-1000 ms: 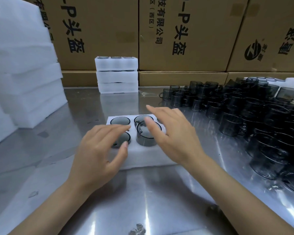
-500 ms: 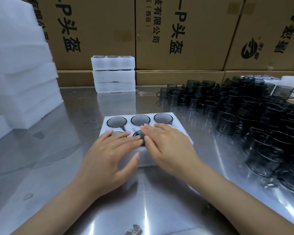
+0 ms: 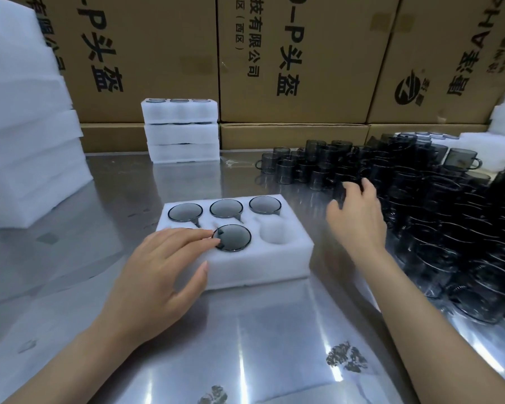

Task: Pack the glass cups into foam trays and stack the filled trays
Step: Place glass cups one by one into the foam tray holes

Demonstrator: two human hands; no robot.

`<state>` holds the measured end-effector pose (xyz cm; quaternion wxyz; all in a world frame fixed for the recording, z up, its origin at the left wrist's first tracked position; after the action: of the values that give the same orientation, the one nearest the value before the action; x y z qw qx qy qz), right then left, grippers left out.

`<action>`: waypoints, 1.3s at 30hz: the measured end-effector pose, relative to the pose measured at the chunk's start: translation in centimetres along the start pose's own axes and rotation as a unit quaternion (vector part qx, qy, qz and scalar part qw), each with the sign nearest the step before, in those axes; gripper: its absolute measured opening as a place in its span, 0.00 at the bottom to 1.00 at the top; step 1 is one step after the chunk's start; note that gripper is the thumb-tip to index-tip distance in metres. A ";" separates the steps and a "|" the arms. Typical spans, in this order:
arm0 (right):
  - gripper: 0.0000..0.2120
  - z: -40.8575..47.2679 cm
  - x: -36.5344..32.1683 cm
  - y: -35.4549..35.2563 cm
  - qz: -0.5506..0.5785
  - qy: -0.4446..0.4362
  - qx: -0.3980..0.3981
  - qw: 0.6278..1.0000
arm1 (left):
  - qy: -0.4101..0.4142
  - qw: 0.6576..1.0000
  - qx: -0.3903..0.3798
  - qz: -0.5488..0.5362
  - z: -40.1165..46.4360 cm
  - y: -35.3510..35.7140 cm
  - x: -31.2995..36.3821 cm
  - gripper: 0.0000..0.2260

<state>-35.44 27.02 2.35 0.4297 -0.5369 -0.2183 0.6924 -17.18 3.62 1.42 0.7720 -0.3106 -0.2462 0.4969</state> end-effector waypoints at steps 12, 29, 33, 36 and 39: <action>0.14 0.8 1.1 0.8 -0.041 0.019 0.001 0.999 | -0.004 1.000 0.006 -0.007 -0.1 -0.1 -0.1 0.16; 0.02 -3.8 -4.0 -2.7 0.218 -0.235 0.081 0.944 | -0.006 1.000 -0.005 -0.015 0.0 -0.3 -0.2 0.15; 0.02 -6.0 -5.3 -2.5 0.200 -0.309 0.068 0.927 | -0.011 1.000 -0.008 -0.021 0.0 -0.3 -0.3 0.15; 0.02 -7.1 -6.0 -2.0 0.153 -0.346 0.043 0.925 | -0.012 1.000 -0.009 -0.023 0.0 -0.2 -0.3 0.15; 0.04 -7.7 -6.1 -2.1 0.136 -0.349 0.042 0.926 | -0.014 1.000 -0.008 -0.022 0.1 -0.2 -0.3 0.15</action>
<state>-27.21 21.86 4.80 0.2498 -0.2677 -0.2500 0.8964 -17.20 3.29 1.61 0.7768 -0.3046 -0.2678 0.4817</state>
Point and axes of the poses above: each hand's wrist, its own z-axis towards the middle knuckle, its own y-axis out of the palm, x = y × z, the point moved 4 cm from there along z, towards the middle knuckle, and after that the axes turned 6 degrees about y, right-handed, at the moved point
